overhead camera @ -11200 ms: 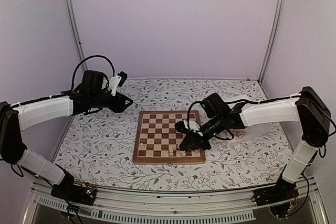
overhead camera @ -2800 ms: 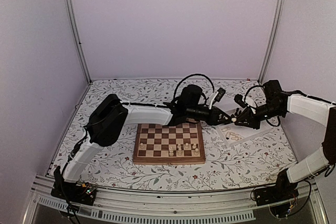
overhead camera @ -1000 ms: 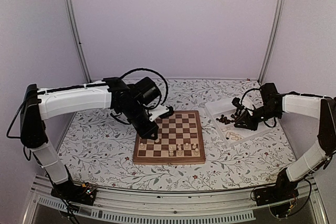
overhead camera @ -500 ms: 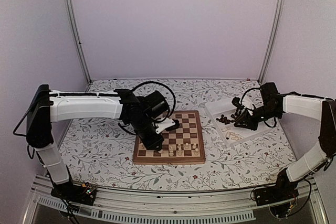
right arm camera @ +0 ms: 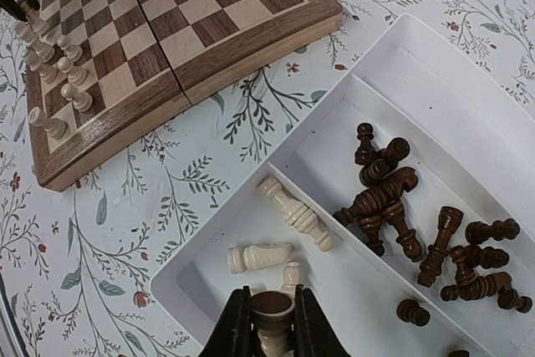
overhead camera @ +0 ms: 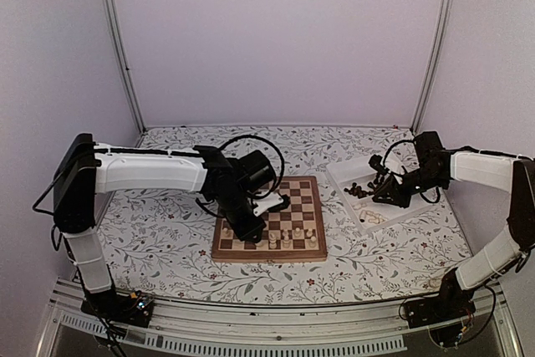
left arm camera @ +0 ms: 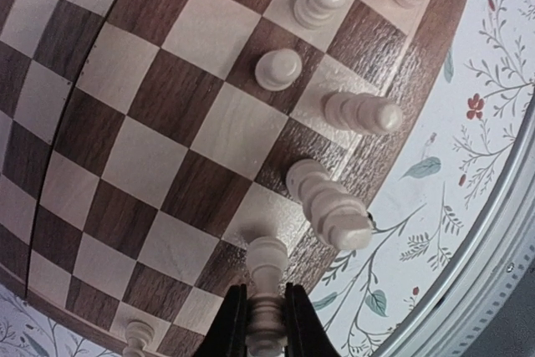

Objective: Set up the chess pieces on the board
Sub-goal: Place the chess piece on the chessboard.

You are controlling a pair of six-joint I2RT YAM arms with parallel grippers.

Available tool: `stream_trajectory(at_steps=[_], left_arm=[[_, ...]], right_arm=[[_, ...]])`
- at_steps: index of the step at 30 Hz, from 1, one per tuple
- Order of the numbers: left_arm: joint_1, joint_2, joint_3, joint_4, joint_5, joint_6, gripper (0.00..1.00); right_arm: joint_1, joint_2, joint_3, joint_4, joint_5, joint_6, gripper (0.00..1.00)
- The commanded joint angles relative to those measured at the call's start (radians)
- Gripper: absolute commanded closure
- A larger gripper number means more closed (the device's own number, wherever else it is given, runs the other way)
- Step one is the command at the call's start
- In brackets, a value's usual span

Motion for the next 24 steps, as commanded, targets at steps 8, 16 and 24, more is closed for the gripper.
stream_trajectory(at_steps=[8, 16, 24], left_arm=[[-0.013, 0.051, 0.054, 0.011, 0.022, 0.005, 0.91], [-0.022, 0.056, 0.054, 0.012, 0.014, 0.002, 0.71], [-0.035, 0.010, 0.056, -0.017, -0.021, 0.010, 0.52]], right_arm=[[0.007, -0.022, -0.014, 0.005, 0.005, 0.004, 0.87], [0.007, -0.021, -0.014, 0.007, 0.006, 0.005, 0.87], [0.008, -0.023, -0.013, 0.004, 0.000, 0.007, 0.87]])
